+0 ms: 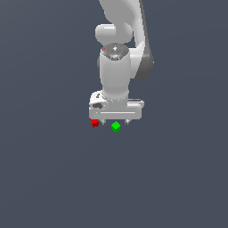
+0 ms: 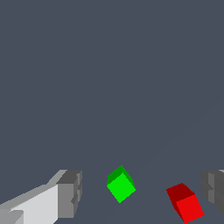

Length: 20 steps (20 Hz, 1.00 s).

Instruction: Stack the red cube on top of the green cube.

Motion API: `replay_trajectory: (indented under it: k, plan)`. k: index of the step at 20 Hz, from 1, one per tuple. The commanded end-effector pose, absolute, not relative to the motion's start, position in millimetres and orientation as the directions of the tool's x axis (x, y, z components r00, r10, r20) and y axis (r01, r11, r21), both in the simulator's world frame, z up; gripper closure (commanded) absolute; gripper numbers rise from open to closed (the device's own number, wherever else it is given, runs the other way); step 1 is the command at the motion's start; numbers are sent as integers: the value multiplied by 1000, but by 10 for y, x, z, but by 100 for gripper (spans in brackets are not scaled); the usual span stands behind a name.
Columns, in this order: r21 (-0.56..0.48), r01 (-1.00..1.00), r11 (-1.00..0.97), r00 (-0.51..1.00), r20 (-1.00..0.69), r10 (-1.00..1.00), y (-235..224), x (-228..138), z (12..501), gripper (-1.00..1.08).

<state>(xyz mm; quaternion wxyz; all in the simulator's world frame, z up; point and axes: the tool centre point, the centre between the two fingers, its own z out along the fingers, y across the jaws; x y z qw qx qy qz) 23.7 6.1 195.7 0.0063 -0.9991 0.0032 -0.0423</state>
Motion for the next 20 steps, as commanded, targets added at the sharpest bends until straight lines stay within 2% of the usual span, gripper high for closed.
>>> replay_trajectory:
  k: [1,10,20]
  plan:
    - [-13,-6,-1000,996,85,-7,61,237,1957,-92]
    - [-10,29,-1000,997,77,29,-27,101,1835,-92]
    - [-5,149,-989,988,51,149,-369,-337,1428,-92]
